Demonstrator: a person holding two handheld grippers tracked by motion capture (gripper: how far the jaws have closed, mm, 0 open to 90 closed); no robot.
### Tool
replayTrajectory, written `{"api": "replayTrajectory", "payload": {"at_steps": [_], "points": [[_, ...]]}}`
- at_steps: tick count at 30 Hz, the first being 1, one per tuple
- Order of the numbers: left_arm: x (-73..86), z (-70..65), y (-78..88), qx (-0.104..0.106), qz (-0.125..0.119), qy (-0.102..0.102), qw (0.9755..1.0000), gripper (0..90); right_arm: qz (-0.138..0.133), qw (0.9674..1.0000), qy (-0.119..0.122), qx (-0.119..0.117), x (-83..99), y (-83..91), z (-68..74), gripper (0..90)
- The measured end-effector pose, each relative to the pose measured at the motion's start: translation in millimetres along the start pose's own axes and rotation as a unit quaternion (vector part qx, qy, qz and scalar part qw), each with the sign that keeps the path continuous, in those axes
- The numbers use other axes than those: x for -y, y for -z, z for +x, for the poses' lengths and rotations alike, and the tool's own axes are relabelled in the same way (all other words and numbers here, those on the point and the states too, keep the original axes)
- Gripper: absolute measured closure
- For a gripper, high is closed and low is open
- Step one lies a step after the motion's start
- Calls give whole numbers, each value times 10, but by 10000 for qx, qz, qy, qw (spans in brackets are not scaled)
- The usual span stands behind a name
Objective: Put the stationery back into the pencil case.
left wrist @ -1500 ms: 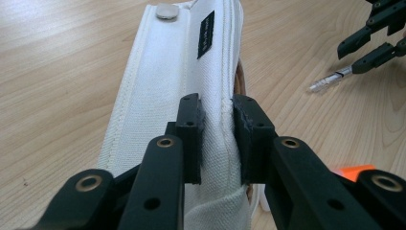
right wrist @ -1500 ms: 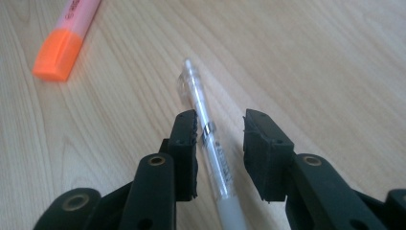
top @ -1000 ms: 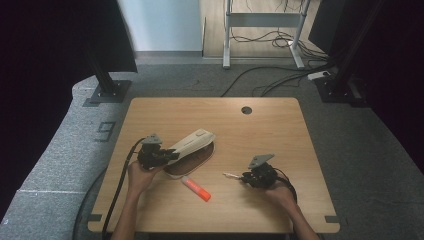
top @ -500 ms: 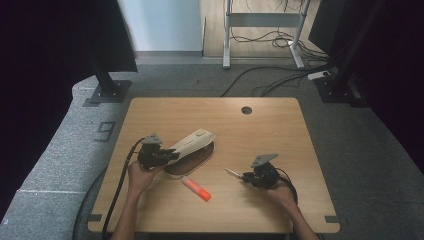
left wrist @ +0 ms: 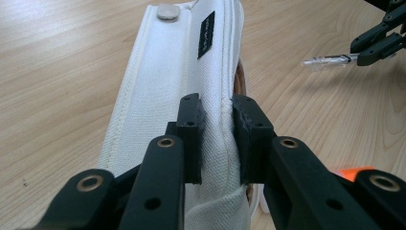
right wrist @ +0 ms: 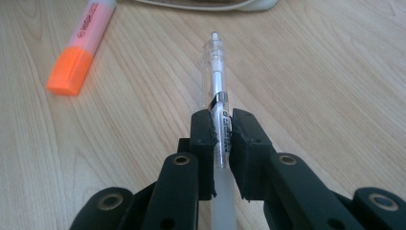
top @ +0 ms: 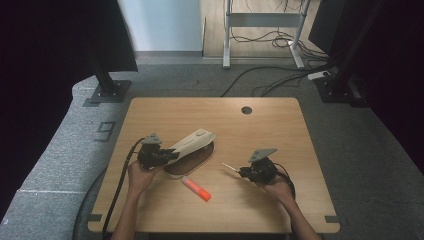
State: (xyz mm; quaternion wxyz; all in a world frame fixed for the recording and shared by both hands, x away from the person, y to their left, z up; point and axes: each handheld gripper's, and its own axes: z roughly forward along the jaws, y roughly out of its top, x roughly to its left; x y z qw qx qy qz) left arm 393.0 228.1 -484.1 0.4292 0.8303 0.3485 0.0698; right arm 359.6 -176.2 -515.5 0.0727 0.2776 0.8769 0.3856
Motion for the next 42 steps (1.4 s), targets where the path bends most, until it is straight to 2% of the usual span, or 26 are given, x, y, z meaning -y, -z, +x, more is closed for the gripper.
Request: {"api": "replayTrajectory", "payload": {"at_steps": [16, 30, 42], "points": [[-10, -11, 21, -86, -114, 17, 9999, 763, -38, 10000, 70, -41, -251, -120, -37, 781], [-17, -15, 43, -89, -218, 47, 9997, 764, 50, 9998, 201, -49, -600, -379, -44, 780], [-20, -15, 54, -53, -239, 59, 9997, 764, 122, 9995, 272, -93, -808, -591, -32, 780]]}}
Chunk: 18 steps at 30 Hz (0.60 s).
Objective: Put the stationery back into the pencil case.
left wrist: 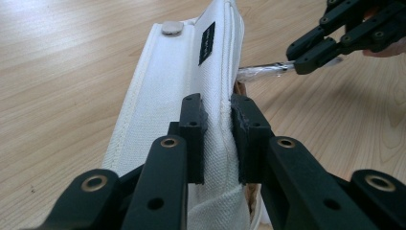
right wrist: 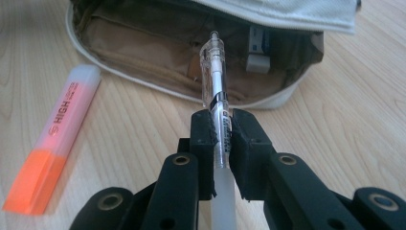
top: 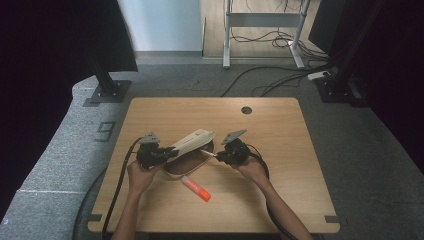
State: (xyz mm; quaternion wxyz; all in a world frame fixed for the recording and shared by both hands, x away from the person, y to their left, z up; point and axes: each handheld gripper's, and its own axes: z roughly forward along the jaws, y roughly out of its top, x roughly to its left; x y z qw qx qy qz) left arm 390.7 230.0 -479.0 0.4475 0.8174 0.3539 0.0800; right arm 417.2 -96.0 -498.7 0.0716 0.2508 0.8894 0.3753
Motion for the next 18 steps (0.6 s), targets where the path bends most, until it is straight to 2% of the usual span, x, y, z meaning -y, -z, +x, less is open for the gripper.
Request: {"api": "replayTrajectory", "payload": {"at_steps": [18], "points": [[-2, 6, 6, 42, 1, 7, 10000, 762, 134, 9997, 222, 2, -267, -378, 64, 780]]}}
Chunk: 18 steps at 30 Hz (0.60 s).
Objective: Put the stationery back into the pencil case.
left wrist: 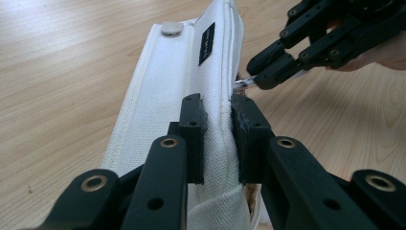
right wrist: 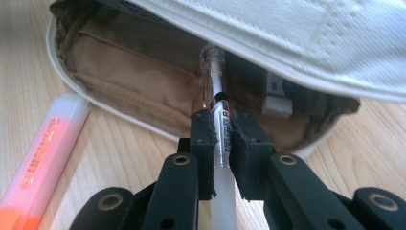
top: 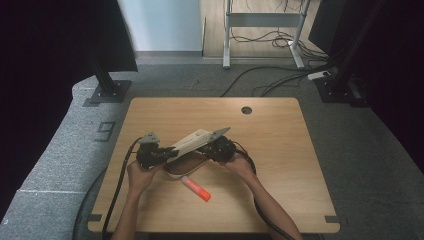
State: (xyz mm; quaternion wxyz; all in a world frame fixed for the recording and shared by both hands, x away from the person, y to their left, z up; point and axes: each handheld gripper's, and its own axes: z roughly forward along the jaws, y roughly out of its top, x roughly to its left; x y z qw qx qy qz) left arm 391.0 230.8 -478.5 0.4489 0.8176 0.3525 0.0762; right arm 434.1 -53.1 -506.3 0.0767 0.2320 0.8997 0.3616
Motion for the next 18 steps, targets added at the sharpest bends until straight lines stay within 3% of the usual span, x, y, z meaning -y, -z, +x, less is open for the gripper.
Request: {"api": "replayTrajectory", "payload": {"at_steps": [18], "points": [[-4, -12, -9, 86, -23, 25, 10000, 762, -72, 9998, 184, 4, -186, -293, 98, 777]]}}
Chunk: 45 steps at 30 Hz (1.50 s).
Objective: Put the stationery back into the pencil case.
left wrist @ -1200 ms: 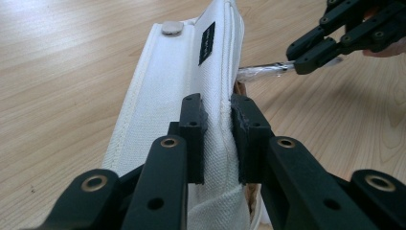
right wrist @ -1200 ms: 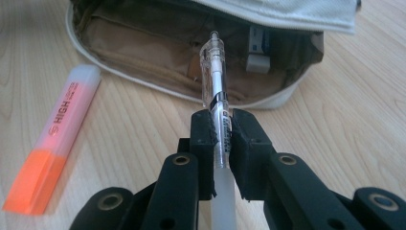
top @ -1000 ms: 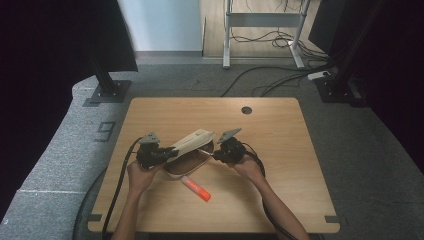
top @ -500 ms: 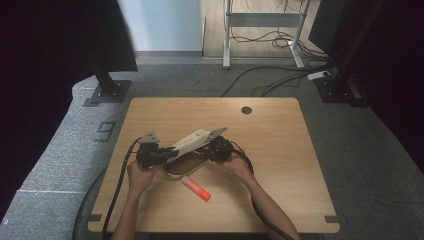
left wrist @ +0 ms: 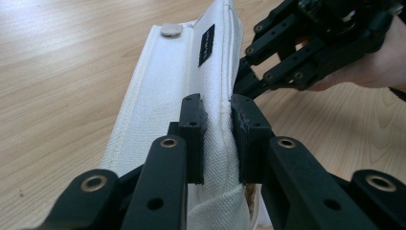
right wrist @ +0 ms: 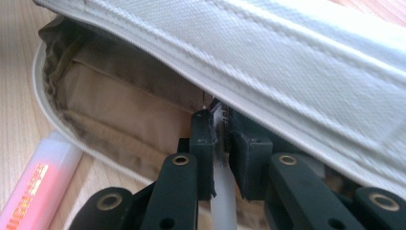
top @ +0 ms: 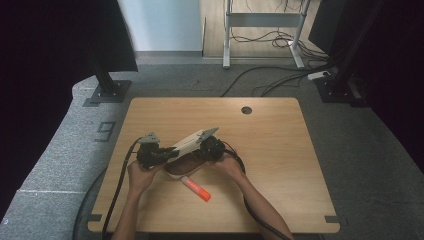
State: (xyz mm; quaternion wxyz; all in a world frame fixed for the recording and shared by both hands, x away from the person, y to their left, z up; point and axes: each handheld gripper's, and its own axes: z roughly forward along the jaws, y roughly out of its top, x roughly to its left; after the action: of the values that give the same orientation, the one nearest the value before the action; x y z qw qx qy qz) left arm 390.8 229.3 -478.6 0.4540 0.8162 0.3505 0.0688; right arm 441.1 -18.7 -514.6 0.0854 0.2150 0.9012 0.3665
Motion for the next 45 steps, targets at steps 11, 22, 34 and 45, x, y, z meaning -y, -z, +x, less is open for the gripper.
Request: {"api": "replayTrajectory", "payload": {"at_steps": [11, 22, 34, 45], "points": [[2, 1, -6, 28, 2, 2, 10000, 761, 23, 10000, -47, -35, 4, -92, 2, 715], [4, 2, -12, 42, 20, -7, 10000, 760, 53, 9999, -155, 15, 93, 122, -50, 644], [7, 6, -17, 58, 42, -2, 10000, 758, 109, 9995, -301, -70, 315, 297, -35, 630], [9, 6, -22, 69, 46, 4, 10000, 757, 376, 9988, -275, -150, 469, 279, 25, 691]]}}
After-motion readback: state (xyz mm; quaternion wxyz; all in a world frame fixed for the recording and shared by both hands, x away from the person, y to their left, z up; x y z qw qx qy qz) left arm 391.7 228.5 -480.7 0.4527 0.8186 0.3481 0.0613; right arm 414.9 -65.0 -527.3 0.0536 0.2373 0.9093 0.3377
